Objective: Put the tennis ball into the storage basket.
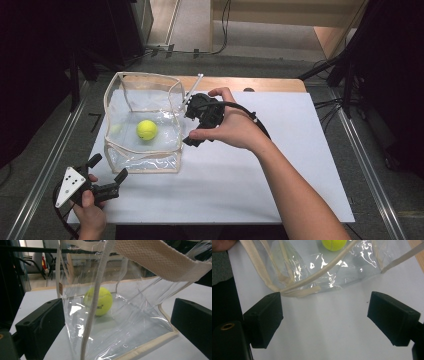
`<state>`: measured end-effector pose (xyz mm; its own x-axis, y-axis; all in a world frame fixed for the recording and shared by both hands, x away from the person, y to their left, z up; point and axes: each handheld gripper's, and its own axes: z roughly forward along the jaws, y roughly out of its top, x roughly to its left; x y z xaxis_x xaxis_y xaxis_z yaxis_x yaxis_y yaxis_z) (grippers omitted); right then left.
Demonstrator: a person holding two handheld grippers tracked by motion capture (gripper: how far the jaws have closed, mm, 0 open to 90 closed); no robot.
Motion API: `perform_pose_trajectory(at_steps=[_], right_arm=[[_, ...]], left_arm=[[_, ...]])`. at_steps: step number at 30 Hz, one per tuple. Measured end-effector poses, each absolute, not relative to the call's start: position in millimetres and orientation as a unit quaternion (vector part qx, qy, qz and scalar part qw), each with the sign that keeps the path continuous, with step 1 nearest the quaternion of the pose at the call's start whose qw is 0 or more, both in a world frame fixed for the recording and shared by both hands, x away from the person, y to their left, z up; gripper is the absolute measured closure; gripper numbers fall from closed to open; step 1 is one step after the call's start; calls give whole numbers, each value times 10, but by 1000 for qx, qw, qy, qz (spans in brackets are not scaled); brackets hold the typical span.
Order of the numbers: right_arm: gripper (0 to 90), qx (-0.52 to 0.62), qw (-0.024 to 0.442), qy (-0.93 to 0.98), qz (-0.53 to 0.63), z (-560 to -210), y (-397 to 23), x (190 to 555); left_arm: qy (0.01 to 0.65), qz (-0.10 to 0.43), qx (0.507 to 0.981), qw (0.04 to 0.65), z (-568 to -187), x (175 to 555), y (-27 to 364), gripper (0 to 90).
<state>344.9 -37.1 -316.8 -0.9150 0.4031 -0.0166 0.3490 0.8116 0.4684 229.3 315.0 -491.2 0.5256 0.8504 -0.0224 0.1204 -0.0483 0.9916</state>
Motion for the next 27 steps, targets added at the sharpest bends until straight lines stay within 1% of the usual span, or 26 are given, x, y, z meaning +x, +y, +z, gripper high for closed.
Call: perform_pose_trajectory(at_steps=[14, 27], right_arm=[[113, 209, 55, 949, 232, -3335, -493, 3400], [109, 224, 63, 943, 237, -3513, -618, 3346]], left_arm=[[372, 315, 652, 581, -4913, 2292, 3144, 0], [371, 316, 654, 579, -4913, 2291, 3140, 0]])
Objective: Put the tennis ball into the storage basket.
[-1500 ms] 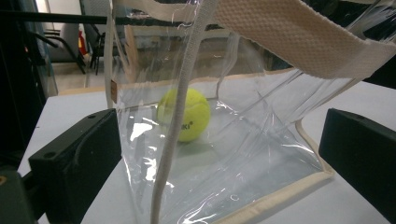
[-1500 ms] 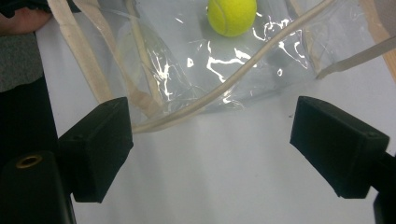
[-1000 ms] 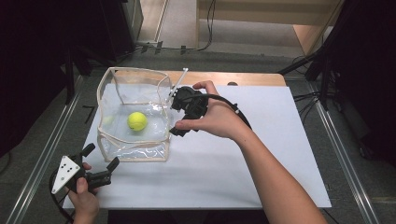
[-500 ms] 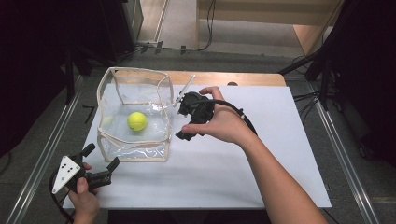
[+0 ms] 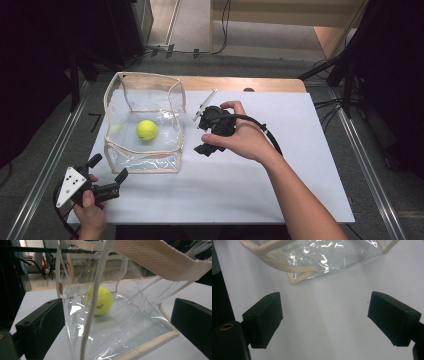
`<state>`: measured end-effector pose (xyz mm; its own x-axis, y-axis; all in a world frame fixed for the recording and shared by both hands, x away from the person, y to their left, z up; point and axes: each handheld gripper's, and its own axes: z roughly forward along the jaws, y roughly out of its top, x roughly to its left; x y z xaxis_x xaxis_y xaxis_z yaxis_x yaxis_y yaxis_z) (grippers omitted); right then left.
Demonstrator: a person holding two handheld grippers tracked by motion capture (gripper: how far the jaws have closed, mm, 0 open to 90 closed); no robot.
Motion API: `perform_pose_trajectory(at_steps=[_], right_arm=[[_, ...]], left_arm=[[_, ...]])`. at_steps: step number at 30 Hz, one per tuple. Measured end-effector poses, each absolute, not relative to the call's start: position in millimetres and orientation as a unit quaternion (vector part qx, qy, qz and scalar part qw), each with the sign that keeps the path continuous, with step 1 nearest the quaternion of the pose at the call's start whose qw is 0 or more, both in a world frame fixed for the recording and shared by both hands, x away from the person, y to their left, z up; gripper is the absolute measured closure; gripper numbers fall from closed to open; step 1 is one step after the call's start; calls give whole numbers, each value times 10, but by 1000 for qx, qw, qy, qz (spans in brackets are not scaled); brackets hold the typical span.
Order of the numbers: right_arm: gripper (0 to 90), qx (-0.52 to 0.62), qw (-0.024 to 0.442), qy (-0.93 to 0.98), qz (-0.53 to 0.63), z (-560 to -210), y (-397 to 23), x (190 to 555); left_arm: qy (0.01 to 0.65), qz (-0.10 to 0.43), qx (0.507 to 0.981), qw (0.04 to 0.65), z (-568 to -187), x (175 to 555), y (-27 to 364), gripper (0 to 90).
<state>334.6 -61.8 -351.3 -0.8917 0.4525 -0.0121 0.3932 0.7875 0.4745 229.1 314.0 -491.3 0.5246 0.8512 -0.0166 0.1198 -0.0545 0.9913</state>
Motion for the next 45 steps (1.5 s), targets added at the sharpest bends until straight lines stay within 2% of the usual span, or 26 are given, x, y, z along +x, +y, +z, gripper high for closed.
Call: perform_pose_trajectory(at_steps=[10, 19, 21, 45], right_arm=[[107, 237, 61, 939, 241, -3609, -721, 3308], [70, 252, 61, 934, 244, -3693, -835, 3265], [0, 255, 57, 934, 245, -3714, -863, 3262], [0, 276, 58, 918, 278, -3908, -1202, 3141]], left_arm=[[369, 316, 654, 580, -4912, 2287, 3137, 0], [368, 316, 655, 579, -4912, 2287, 3136, 0], [368, 316, 656, 579, -4912, 2287, 3135, 0], [368, 317, 656, 578, -4913, 2286, 3126, 0]])
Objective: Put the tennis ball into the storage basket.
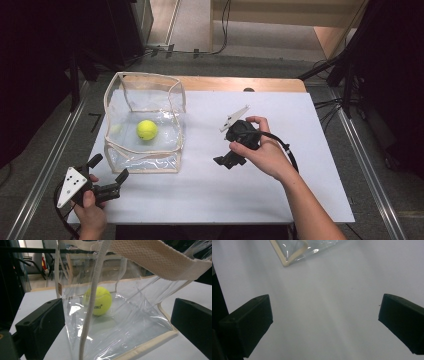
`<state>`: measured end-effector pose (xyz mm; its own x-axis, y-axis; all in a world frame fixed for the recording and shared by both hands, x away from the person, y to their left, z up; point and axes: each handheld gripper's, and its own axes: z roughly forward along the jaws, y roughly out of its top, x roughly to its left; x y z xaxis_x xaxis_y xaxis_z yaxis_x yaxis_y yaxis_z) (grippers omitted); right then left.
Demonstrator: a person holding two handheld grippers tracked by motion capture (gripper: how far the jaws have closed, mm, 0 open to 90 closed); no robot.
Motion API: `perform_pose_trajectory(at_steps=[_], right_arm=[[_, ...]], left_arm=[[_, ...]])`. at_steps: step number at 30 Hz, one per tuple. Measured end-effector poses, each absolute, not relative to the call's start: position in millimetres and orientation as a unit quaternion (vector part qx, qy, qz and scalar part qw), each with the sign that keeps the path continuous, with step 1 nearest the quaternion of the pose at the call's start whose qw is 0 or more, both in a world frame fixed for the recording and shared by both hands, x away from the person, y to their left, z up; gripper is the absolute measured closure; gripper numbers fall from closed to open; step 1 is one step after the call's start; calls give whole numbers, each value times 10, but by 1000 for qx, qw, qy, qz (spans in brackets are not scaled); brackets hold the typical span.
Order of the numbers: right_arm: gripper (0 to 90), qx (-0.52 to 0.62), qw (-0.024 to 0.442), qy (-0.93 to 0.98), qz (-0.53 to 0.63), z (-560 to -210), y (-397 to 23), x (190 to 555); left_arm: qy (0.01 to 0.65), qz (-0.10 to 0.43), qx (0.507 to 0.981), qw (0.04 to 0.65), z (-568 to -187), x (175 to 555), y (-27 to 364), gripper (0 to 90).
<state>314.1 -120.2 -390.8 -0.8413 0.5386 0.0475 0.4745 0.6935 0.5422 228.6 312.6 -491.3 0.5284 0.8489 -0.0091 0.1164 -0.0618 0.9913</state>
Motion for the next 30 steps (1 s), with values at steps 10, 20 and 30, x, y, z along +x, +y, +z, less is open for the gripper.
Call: perform_pose_trajectory(at_steps=[10, 20, 30], right_arm=[[0, 284, 61, 913, 288, -3982, -1352, 3092], [0, 293, 58, 907, 298, -4065, -1507, 3040], [0, 300, 54, 902, 307, -4157, -1642, 2989]], left_arm=[[368, 318, 656, 577, -4913, 2287, 3124, 0], [368, 319, 658, 574, -4914, 2289, 3120, 0], [368, 320, 658, 573, -4914, 2289, 3118, 0]])
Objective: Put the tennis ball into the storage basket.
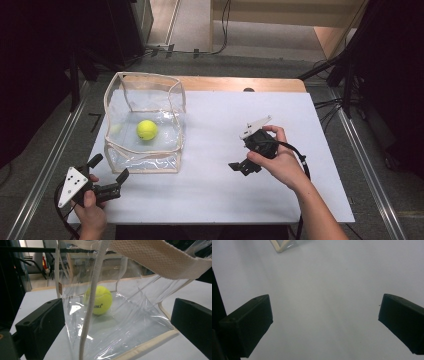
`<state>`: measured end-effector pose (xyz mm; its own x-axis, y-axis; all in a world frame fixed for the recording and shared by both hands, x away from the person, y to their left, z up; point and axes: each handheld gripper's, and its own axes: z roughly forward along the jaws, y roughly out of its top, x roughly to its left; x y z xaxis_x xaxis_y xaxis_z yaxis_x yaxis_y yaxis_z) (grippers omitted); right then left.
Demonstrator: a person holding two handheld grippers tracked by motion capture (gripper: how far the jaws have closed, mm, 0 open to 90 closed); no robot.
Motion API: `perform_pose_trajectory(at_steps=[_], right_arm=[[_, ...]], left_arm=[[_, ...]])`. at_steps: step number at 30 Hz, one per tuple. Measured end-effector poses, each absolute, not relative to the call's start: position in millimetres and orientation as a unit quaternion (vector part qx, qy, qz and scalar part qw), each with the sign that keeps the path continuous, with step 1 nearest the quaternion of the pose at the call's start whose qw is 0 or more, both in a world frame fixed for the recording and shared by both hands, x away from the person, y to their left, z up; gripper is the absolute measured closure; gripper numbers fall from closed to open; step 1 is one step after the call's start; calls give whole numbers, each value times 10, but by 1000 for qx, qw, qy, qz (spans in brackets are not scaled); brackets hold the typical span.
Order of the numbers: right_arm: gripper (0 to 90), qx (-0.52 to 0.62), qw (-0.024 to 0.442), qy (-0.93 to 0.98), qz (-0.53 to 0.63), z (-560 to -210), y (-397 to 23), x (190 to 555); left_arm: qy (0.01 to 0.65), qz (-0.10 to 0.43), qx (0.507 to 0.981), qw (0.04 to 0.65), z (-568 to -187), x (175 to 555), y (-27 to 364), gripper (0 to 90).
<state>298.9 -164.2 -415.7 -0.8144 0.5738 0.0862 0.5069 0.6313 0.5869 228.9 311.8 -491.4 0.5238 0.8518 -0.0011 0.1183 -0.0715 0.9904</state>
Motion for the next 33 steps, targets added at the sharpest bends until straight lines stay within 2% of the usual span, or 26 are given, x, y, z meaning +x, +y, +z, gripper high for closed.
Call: perform_pose_trajectory(at_steps=[33], right_arm=[[0, 338, 77, 862, 370, -4466, -2218, 2753]], left_arm=[[369, 322, 660, 570, -4915, 2289, 3110, 0]])
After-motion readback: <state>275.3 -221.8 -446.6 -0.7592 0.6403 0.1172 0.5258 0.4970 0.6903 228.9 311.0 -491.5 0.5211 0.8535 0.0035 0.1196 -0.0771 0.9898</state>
